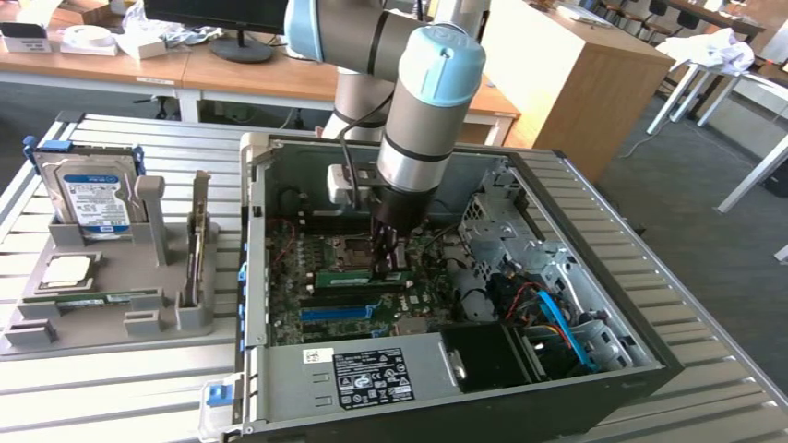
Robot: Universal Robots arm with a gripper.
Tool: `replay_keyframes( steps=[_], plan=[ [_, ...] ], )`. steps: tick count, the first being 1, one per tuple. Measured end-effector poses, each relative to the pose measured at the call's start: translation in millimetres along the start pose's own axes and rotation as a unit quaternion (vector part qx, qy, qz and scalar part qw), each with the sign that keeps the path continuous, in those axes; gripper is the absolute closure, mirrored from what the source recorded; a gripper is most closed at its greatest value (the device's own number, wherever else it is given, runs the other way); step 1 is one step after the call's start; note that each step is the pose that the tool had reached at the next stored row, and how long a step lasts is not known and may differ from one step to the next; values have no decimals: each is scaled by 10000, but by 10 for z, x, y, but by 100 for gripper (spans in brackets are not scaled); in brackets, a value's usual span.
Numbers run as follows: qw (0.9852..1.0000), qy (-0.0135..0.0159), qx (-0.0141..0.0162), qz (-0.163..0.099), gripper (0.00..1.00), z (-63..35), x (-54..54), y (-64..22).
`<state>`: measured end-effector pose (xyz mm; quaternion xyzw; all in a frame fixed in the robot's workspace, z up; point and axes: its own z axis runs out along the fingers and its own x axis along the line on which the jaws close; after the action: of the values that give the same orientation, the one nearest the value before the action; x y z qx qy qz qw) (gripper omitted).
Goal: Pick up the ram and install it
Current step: 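Insert the ram into the slot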
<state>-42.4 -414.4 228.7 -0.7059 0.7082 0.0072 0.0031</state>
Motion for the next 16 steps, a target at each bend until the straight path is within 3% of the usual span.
replay_keyframes(
  steps=[16],
  plan=[
    [10000, 0, 0, 0, 88, 25, 0, 0]
  ],
)
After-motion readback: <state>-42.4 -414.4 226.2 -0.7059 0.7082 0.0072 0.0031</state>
